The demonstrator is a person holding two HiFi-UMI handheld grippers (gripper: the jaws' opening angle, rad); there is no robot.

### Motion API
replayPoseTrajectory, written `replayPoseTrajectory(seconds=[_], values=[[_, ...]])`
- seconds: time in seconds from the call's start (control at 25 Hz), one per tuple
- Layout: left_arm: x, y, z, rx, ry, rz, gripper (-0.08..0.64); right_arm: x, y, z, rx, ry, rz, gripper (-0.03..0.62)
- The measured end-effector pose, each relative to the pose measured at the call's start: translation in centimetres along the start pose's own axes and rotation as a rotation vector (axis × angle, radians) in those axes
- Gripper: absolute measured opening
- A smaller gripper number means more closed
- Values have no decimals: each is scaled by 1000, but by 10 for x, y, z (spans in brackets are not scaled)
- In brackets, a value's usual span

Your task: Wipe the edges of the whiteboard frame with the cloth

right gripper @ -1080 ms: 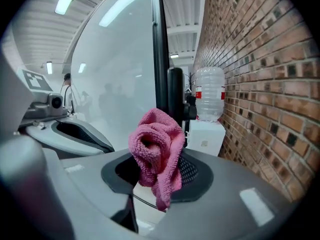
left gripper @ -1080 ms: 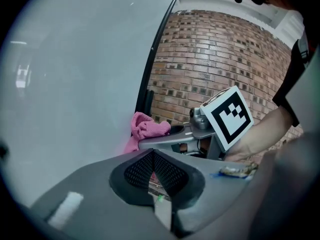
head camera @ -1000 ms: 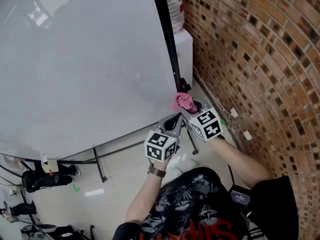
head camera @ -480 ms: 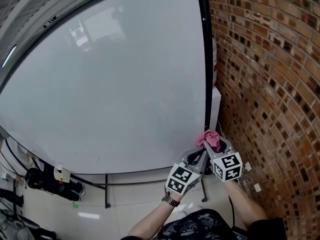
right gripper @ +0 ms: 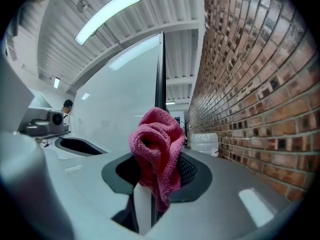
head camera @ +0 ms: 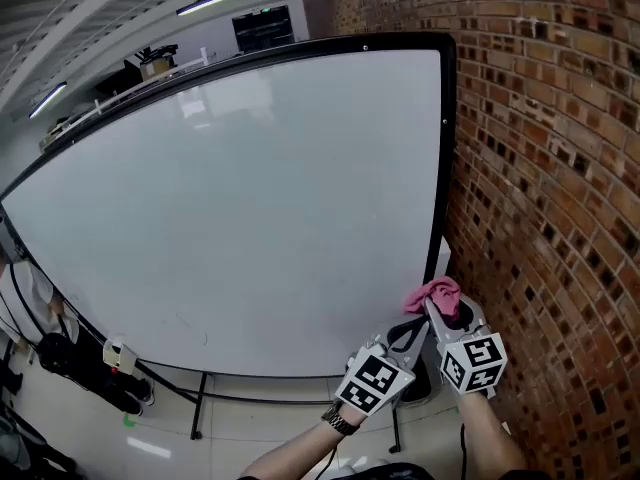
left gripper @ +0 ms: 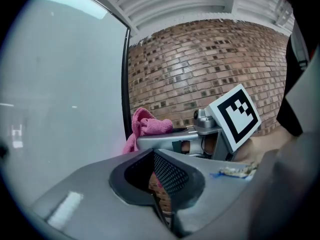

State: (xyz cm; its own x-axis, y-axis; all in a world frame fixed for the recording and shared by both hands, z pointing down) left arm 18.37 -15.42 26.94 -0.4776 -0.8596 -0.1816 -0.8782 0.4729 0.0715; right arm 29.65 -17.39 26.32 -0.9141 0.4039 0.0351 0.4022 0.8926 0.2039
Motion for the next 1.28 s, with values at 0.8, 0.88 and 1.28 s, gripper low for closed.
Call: replayPoseTrajectory(seconds=[0.8, 0.88, 1.28], values=[[12, -5, 168, -188, -244, -106, 0, -2, -4, 177, -418, 200, 99, 132], [17, -6, 185, -193, -284, -115, 0, 0, -9, 196, -419, 258, 88, 135], [56, -2, 251, -179, -413, -49, 0, -11, -42, 282, -413, 444, 60, 137]])
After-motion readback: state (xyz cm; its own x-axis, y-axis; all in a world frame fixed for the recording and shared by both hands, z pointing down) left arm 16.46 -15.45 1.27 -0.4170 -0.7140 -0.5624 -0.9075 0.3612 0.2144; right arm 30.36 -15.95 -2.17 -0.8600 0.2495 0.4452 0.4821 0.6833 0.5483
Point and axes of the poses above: the fingertips, and each gripper's own axes: y backward along the fingers, x to its left, z out of its top, the point moved 8 cm from there along y, backward along the fingers, and after that the axes turned 10 degrees about -x, right-handed, at the moved point
